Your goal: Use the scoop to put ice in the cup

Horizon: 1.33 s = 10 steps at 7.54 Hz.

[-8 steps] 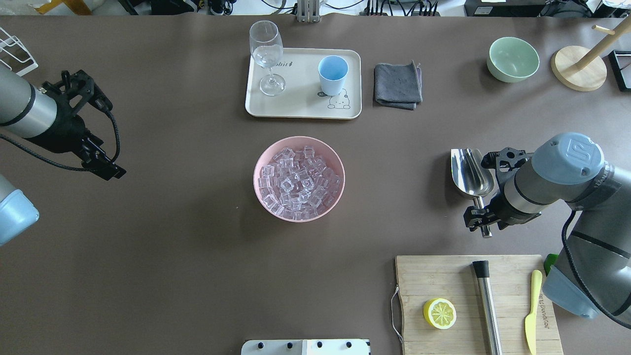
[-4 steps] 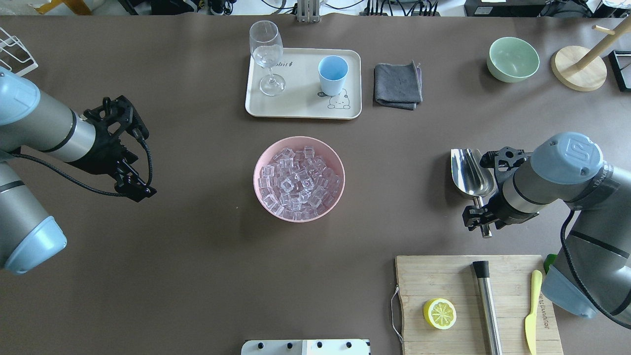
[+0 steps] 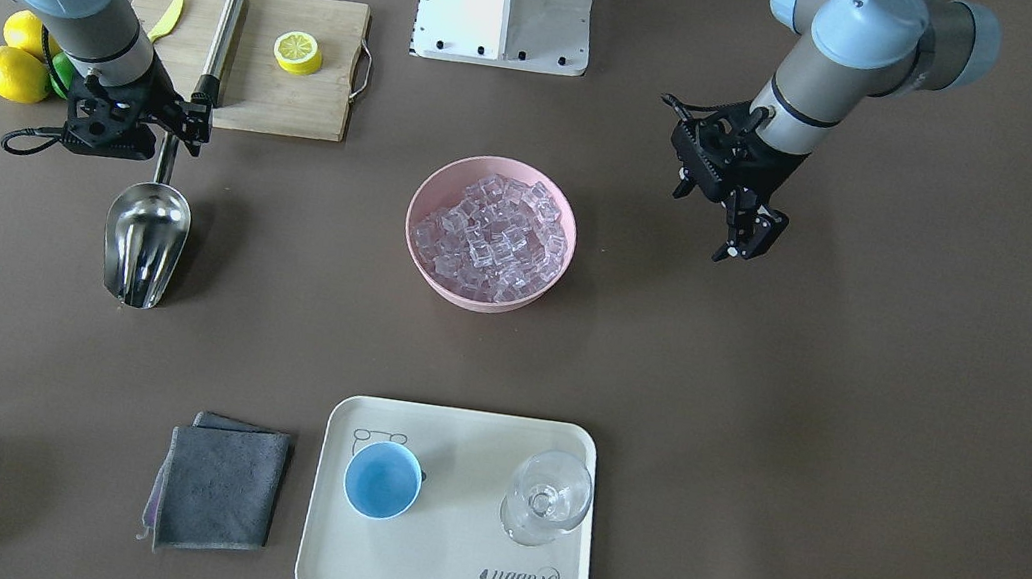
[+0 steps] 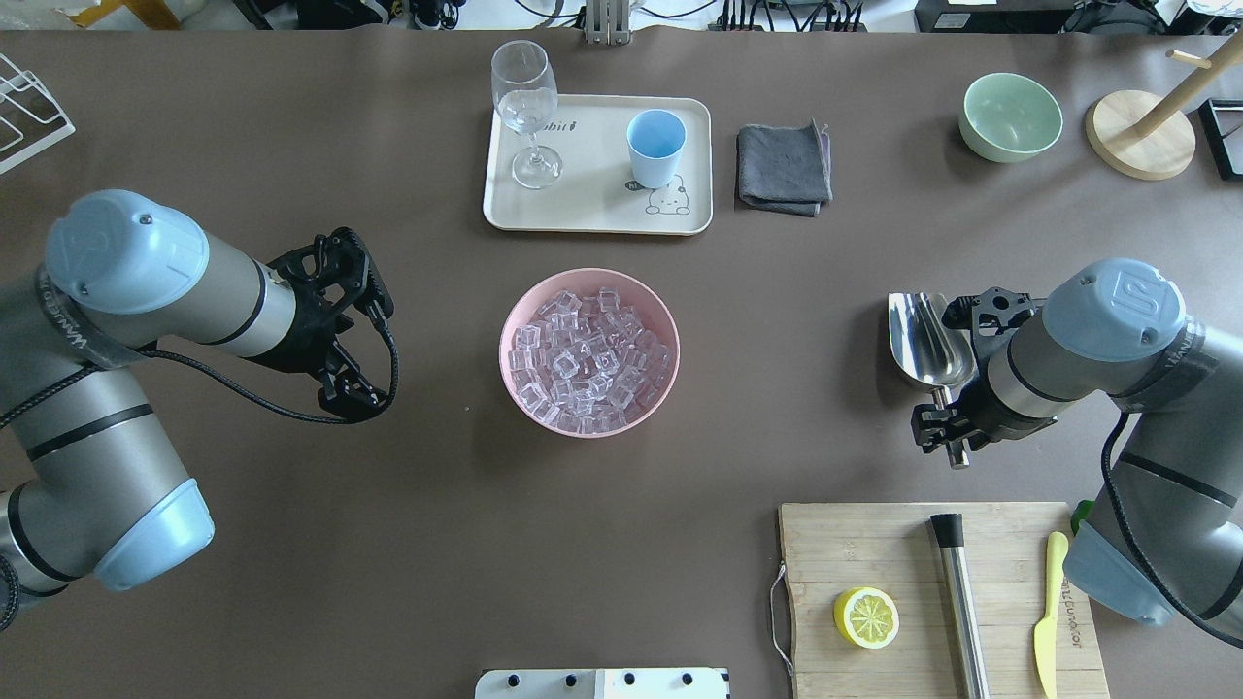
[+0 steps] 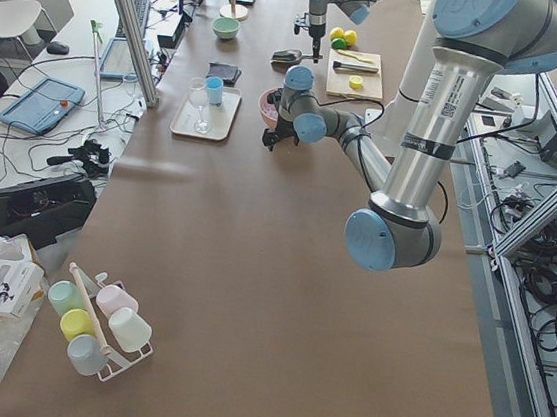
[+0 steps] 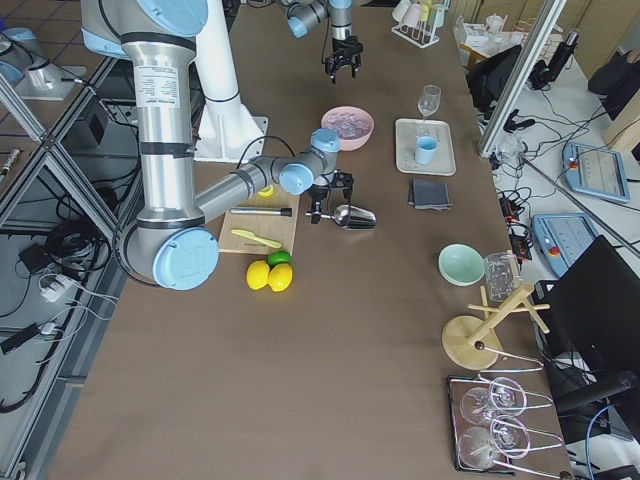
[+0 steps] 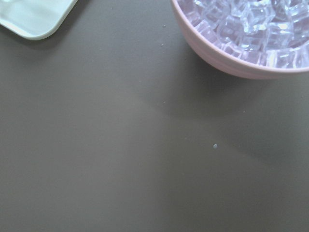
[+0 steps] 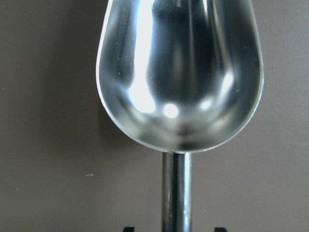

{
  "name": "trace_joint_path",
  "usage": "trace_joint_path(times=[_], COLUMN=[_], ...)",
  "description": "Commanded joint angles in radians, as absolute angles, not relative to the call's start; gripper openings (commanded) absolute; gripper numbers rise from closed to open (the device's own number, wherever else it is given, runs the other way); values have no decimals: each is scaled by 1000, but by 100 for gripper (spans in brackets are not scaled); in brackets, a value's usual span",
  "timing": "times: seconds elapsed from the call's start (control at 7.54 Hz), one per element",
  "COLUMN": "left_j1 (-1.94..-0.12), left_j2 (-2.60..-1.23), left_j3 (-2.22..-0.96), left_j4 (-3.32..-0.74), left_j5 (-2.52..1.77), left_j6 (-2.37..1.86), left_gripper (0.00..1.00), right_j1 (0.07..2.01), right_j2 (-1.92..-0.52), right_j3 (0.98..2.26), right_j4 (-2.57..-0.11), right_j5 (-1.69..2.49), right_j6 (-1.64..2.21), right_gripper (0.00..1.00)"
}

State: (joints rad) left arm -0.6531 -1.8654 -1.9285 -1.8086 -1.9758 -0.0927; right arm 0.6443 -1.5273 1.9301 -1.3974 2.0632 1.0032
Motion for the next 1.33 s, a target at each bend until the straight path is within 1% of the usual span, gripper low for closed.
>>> trace_joint_path(times=[0.0, 0.27, 0.4, 0.53, 0.93, 1.06, 1.19], left_j1=[-621, -617, -615, -611, -577, -542, -500], left_j2=[-1893, -1907, -1910, -1910, -1930, -1960, -1968], left_j3=[-1925, -1913, -1899, -1896, -1836, -1807, -1806], left_j4=[-1801, -1743, -1680, -1696, -1897, -1954, -2017], left_j5=[-1982, -1971, -1973, -1971, -1936, -1840, -1769], left_j6=[-91, -92, -92, -92, -94, -94, -92], left_gripper=[98, 98, 98, 98, 98, 98, 98], right_j1=[644, 644, 644, 644, 644, 646, 647], right_j2=[-1525, -1525, -1525, -1525, -1525, -1525, -1529], right_j3=[1928, 1924, 1916, 1916, 1931, 1951, 1960], right_j4=[-1397, -1397, -1397, -1397, -1397, -1399, -1397], right_j5=[2063, 2063, 2063, 2063, 2062, 2062, 2059], right_j6=[1003, 1009, 1011, 1011, 1008, 1005, 993], right_gripper=[45, 21, 12, 1, 0, 0, 0])
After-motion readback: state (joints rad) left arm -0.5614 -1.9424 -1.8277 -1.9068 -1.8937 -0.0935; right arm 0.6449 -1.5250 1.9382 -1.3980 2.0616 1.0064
